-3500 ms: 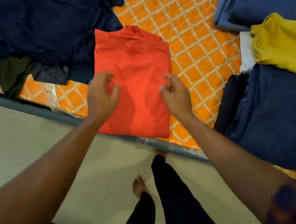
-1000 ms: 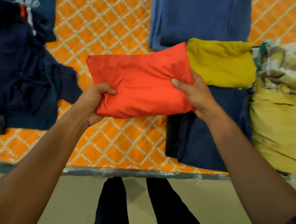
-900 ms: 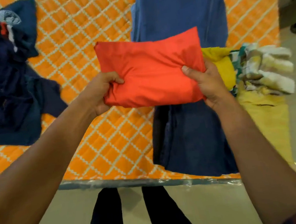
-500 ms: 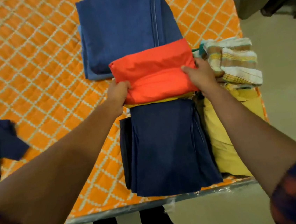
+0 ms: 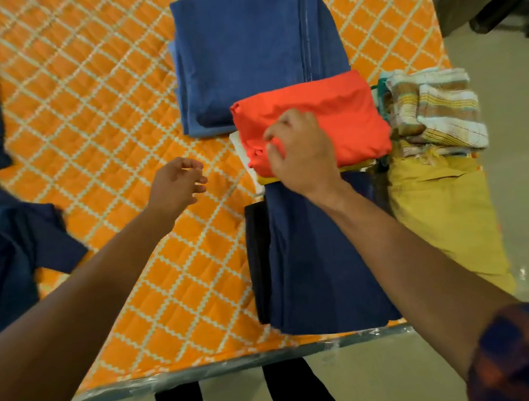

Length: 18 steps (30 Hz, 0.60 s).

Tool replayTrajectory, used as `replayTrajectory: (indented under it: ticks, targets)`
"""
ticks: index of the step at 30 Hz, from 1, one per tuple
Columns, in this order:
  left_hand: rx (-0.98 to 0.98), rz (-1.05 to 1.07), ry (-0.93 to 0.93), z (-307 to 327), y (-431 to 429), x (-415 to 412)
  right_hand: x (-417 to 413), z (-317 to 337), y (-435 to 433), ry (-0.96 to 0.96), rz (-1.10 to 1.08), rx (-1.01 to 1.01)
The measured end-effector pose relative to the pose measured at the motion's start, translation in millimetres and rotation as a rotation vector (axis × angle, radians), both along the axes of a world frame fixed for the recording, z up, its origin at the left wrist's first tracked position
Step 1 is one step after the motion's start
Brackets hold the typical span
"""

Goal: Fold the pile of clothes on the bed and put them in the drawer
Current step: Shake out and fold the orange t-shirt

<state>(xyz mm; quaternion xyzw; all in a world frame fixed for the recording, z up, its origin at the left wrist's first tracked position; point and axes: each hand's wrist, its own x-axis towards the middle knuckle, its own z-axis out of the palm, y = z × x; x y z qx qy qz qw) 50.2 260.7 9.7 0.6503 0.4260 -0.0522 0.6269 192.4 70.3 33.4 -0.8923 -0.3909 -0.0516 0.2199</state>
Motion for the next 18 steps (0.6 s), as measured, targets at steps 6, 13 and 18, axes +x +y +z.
replayTrajectory:
  ticks: [6, 13, 18]
  targets:
    - [0.479, -0.262, 0.099, 0.0, 102.4, -150.3, -129.7, -17.0, 148.2, 0.267, 0.468, -0.301]
    - [0.861, -0.240, 0.264, 4.7, 248.3, -357.5, -297.5, -45.3, 310.0, 0.542, 0.551, -0.249]
    - [0.844, -0.446, 0.550, 0.5, 310.5, -429.2, -337.0, -61.0, 378.4, 0.443, 0.486, -0.335]
